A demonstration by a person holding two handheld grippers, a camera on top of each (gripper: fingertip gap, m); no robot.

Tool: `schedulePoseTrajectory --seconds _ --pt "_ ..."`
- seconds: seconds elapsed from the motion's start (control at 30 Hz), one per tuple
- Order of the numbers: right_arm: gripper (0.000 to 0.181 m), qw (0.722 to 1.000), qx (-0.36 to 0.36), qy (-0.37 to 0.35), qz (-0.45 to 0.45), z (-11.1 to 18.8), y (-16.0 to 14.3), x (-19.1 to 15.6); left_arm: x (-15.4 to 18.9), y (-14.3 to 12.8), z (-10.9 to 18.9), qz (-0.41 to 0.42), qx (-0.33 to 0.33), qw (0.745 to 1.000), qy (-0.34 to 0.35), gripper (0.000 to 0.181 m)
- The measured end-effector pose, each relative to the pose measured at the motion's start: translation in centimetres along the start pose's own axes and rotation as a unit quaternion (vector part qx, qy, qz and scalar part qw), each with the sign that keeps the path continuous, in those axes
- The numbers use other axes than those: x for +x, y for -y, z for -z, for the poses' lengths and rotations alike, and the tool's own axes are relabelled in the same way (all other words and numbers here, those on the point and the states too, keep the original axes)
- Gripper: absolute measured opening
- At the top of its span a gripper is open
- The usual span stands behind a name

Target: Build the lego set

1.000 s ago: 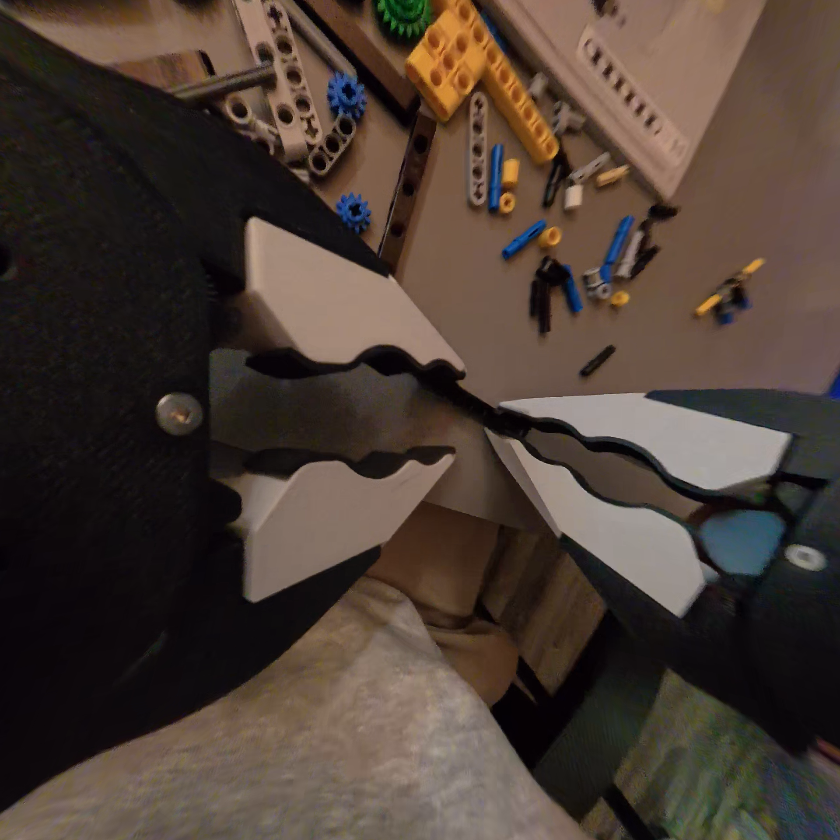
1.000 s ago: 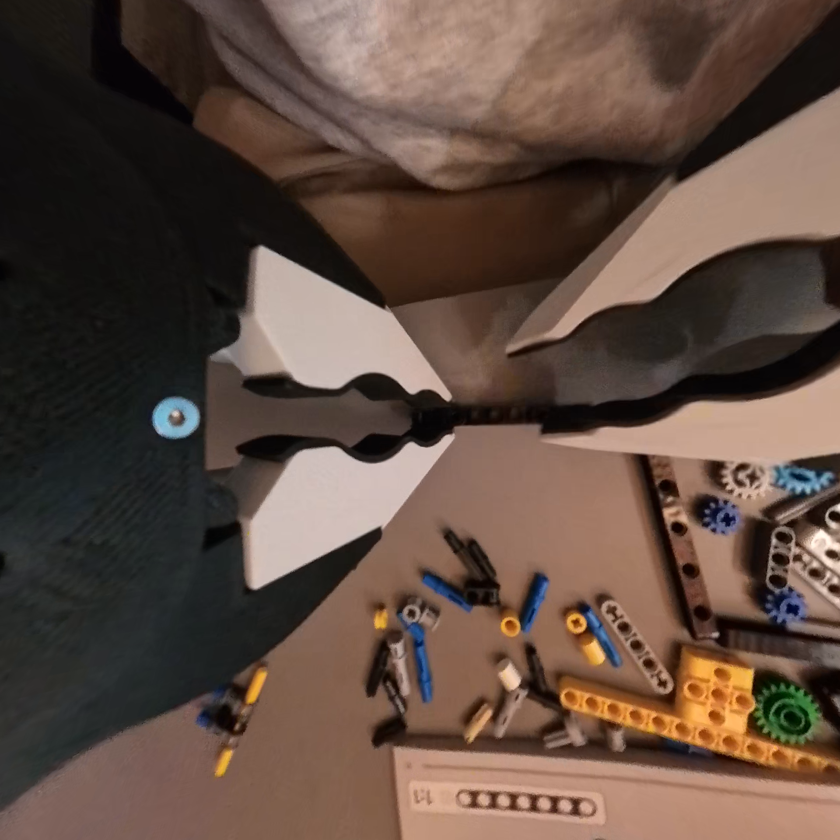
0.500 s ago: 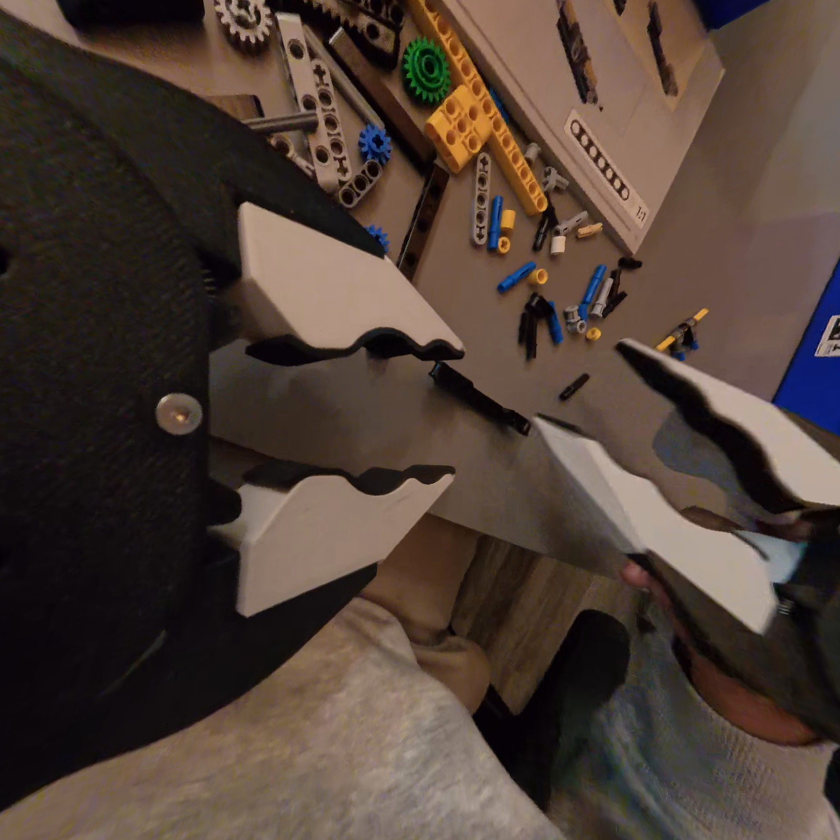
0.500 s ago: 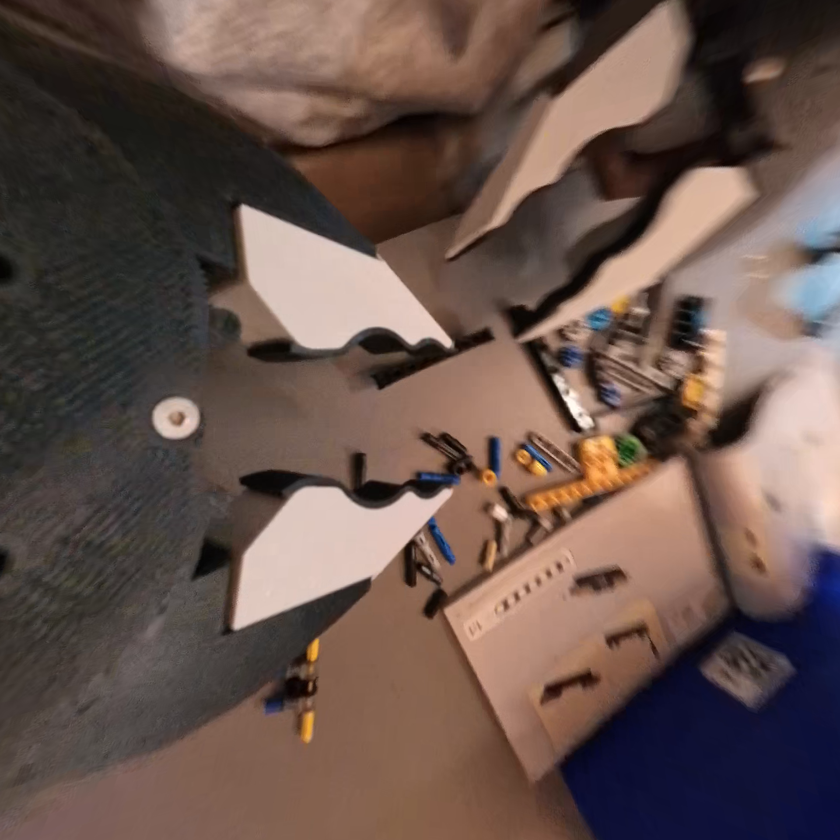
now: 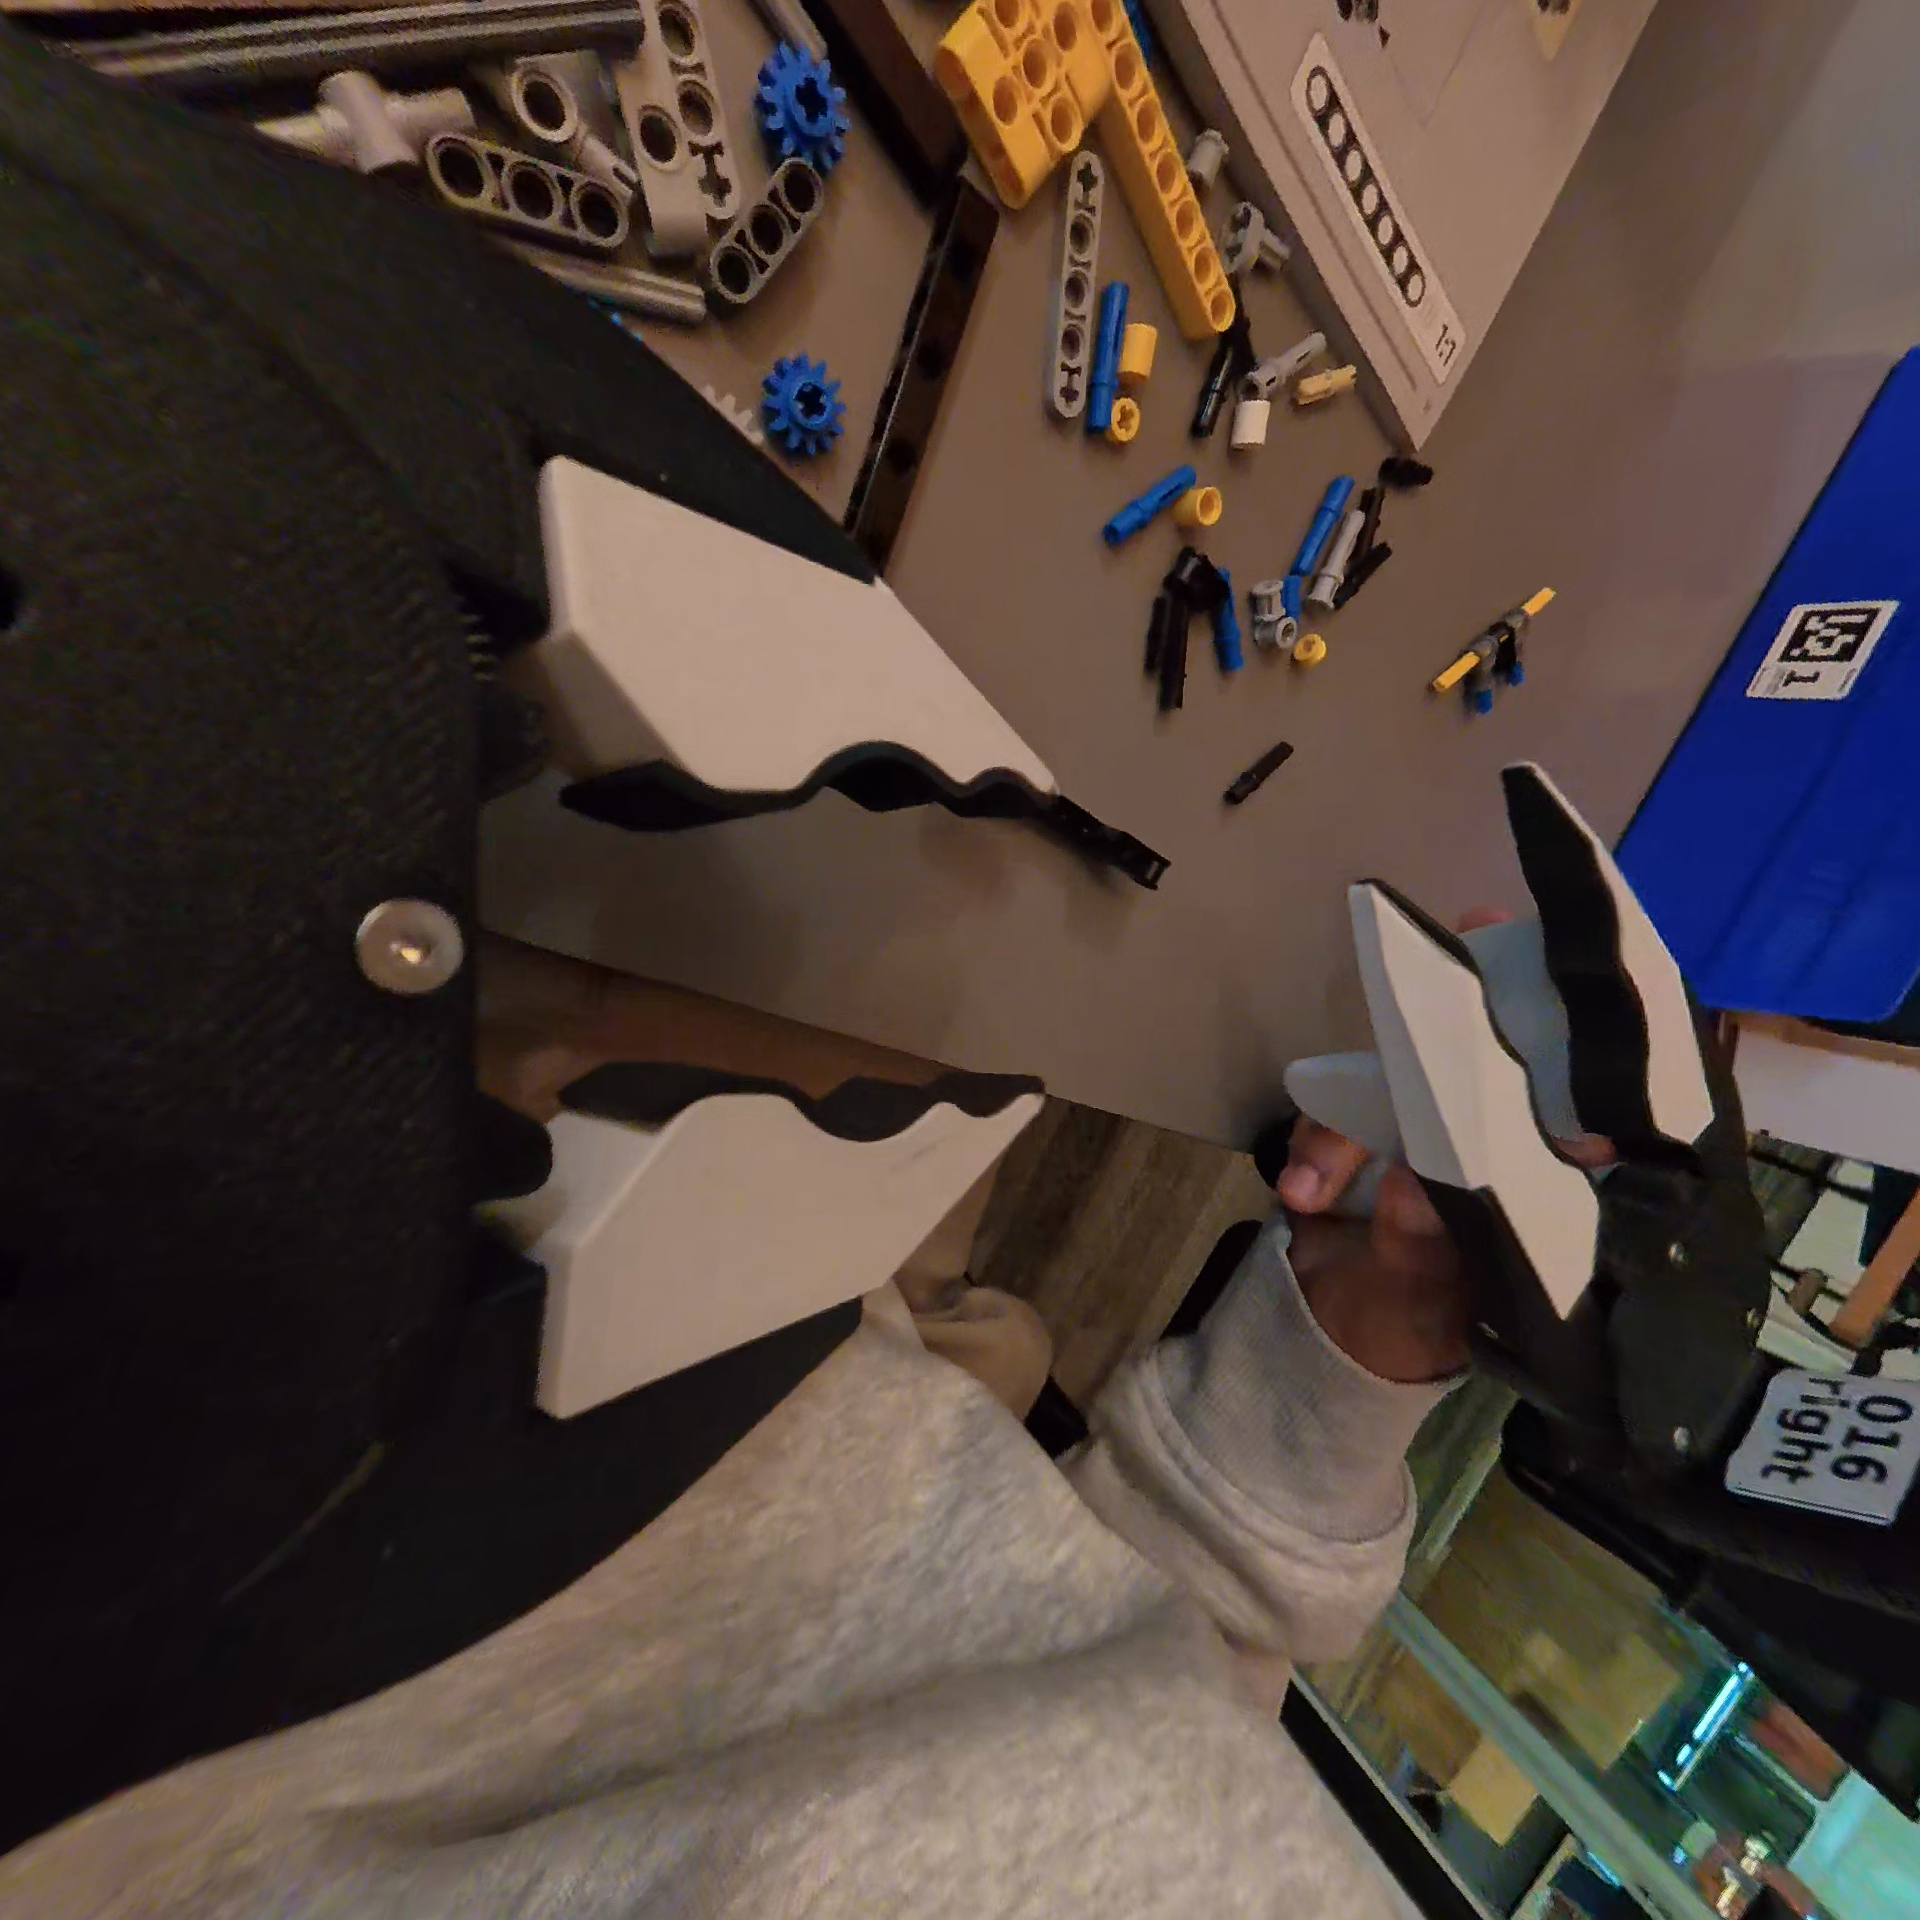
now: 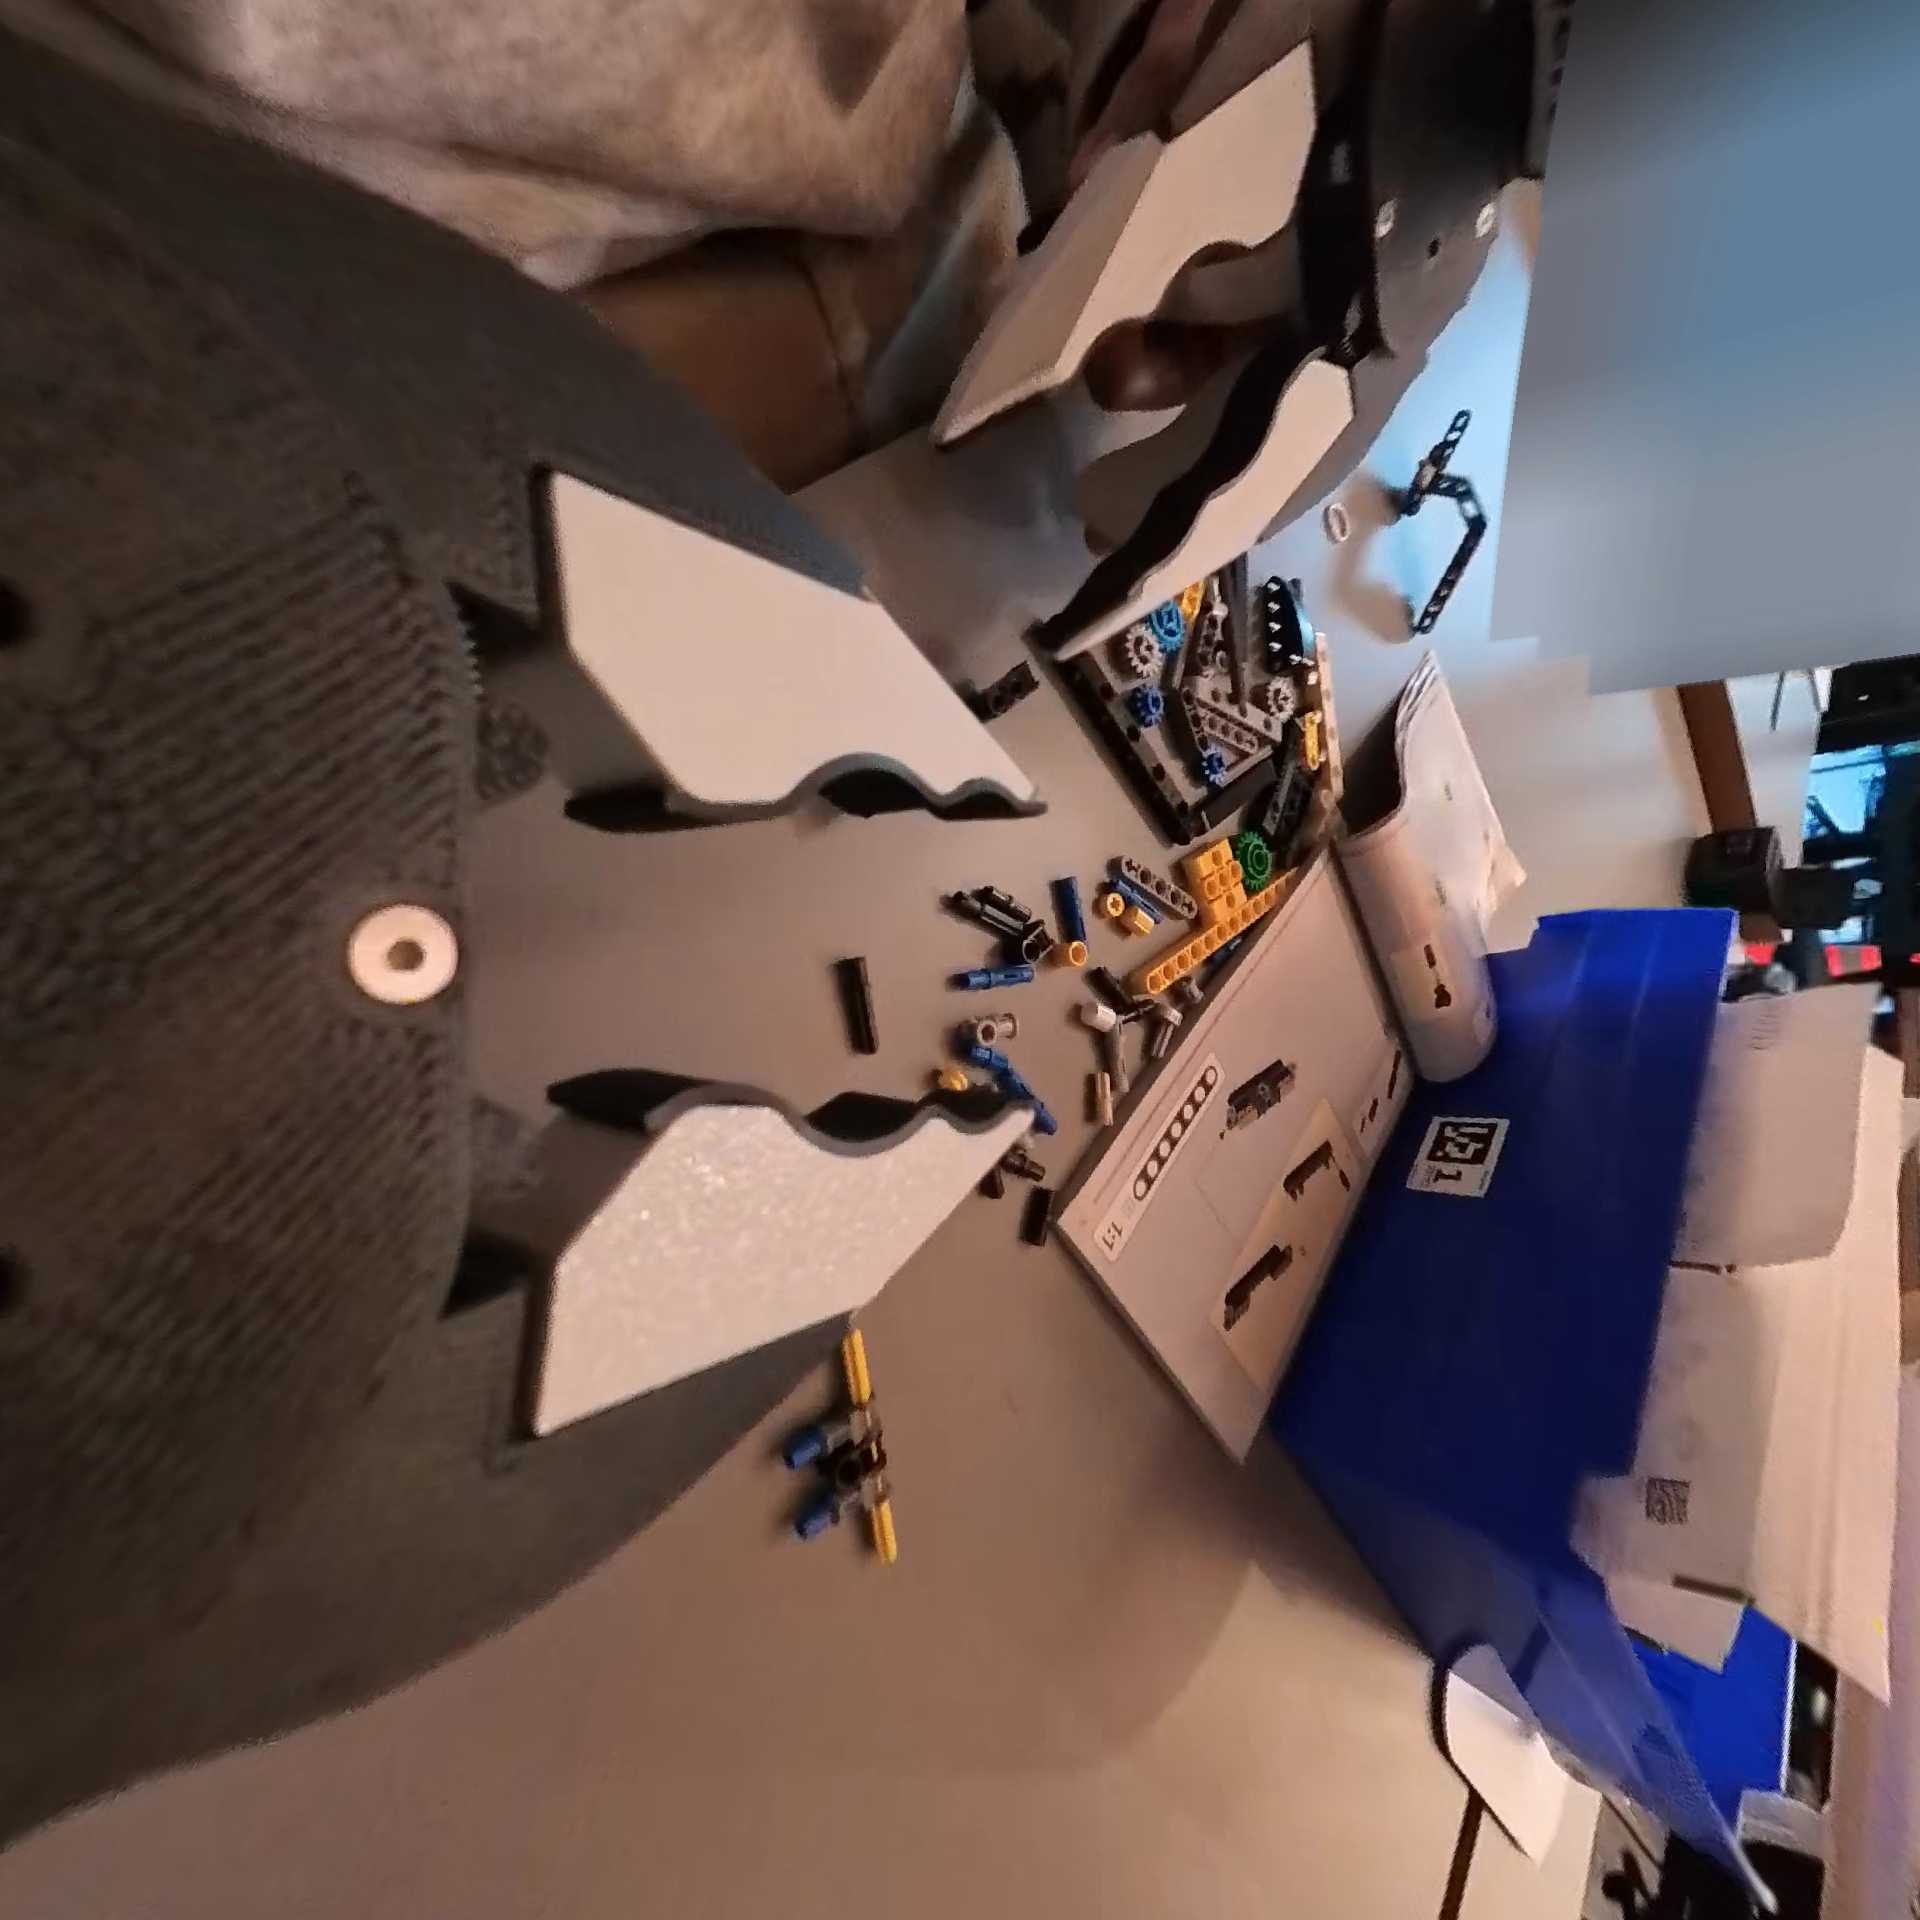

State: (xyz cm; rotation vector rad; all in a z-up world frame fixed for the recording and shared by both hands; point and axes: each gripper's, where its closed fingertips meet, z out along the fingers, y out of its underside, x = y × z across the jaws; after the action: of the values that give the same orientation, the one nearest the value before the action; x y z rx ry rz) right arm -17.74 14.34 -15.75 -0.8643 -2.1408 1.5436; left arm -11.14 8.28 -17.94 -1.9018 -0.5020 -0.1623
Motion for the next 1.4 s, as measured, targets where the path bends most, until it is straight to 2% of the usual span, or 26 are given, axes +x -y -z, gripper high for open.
schedulePoseTrajectory --seconds 0.03,0.3,0.37,0.4,0.53,0.7,1.4 --pt "0.052 1.0 -0.007 -0.003 0.008 -0.2 -0.2 -0.1 0.0 0.0 0.0 -0.007 0.002 1.0 0.003 0.05" --pt "0.059 1.0 -0.025 -0.004 -0.017 -0.5 -0.7 0.4 -0.2 0.0 -0.5 -0.023 0.005 1.0 0.019 0.047" --pt "0.055 0.999 -0.024 -0.001 -0.028 -0.5 -0.6 0.6 -0.2 0.1 -0.5 -0.02 0.006 1.0 0.018 0.046" --pt "0.048 0.999 -0.021 0.0 -0.027 -0.5 -0.6 0.6 -0.2 0.1 -0.5 -0.016 0.006 1.0 0.017 0.046" --pt "0.037 1.0 -0.021 -0.004 0.012 -0.9 -0.4 -0.1 -0.4 0.1 -0.5 0.004 0.006 1.0 0.008 0.045" --pt "0.037 0.998 -0.05 -0.002 0.034 -1.6 -1.1 -0.5 -0.5 0.2 -0.4 0.022 0.008 1.0 0.001 0.043" --pt "0.037 0.998 -0.062 0.01 0.002 -1.9 -1.5 -0.1 -0.5 0.2 -0.9 0.043 -0.001 0.999 -0.013 0.038"
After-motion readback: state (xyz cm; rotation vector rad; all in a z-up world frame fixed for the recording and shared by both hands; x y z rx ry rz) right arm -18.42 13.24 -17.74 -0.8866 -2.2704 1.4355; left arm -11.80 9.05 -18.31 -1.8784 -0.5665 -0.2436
